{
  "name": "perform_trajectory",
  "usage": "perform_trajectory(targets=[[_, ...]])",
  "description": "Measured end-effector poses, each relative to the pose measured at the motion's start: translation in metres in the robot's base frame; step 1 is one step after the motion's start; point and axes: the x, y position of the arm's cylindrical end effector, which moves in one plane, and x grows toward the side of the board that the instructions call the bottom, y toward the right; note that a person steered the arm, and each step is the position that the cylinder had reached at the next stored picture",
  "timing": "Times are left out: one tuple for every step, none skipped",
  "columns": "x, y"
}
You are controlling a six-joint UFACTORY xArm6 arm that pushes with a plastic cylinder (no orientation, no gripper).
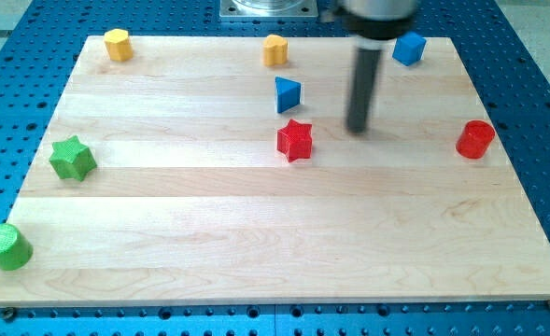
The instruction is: Place the red blocks at the center of the board
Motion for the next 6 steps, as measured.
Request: perform_trajectory(targets=[[-0.003, 0.095], [-0.001, 0.139], [0.044, 0.108], [0.032, -0.05], [0.008, -0.038], [-0.018, -0.109]])
